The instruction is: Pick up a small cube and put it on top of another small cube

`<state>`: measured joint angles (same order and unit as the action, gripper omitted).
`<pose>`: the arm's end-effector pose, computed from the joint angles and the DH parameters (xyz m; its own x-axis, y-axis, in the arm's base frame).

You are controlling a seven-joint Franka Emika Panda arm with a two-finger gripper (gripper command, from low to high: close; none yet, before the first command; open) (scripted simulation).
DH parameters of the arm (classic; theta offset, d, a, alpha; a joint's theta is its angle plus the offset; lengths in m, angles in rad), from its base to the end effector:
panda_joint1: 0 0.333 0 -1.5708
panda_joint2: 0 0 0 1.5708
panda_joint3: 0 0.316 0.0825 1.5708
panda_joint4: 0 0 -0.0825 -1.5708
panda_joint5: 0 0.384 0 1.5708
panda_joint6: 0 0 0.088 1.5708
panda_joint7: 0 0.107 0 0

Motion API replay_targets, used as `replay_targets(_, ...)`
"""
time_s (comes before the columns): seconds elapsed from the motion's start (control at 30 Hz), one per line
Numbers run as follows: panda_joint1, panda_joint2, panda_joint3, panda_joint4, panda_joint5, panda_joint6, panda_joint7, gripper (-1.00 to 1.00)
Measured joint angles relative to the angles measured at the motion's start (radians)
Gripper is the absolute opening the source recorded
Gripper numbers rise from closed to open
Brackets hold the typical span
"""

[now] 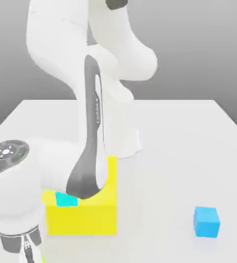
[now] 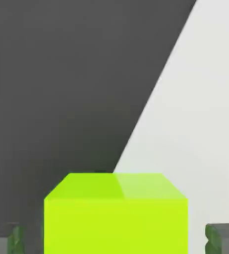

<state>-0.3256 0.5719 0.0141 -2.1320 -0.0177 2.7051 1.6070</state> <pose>0.5390 -0.1727 0.1344 -0.3277 -0.9448 -0.0002 -0.9448 0.3277 -0.0013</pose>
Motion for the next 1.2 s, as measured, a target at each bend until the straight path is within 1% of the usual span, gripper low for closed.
replay_targets(0.13, 0.0, -0.003, 0.0, -0.001, 0.001, -0.002, 0.0, -1.0)
replay_targets(0.3, 0.0, -0.161, -0.003, -0.049, -0.006, -0.114, -0.005, -1.0)
replay_targets(0.57, -0.004, -0.439, -0.046, -0.238, -0.101, -0.212, -0.034, -1.0)
replay_targets(0.73, -0.025, -0.617, -0.058, -0.36, -0.133, -0.271, -0.07, -1.0)
replay_targets(0.93, -0.036, -0.834, -0.076, -0.507, -0.139, -0.34, -0.136, -1.0)
replay_targets(1.2, -0.042, -1.127, -0.115, -0.705, -0.111, -0.426, -0.25, -1.0)
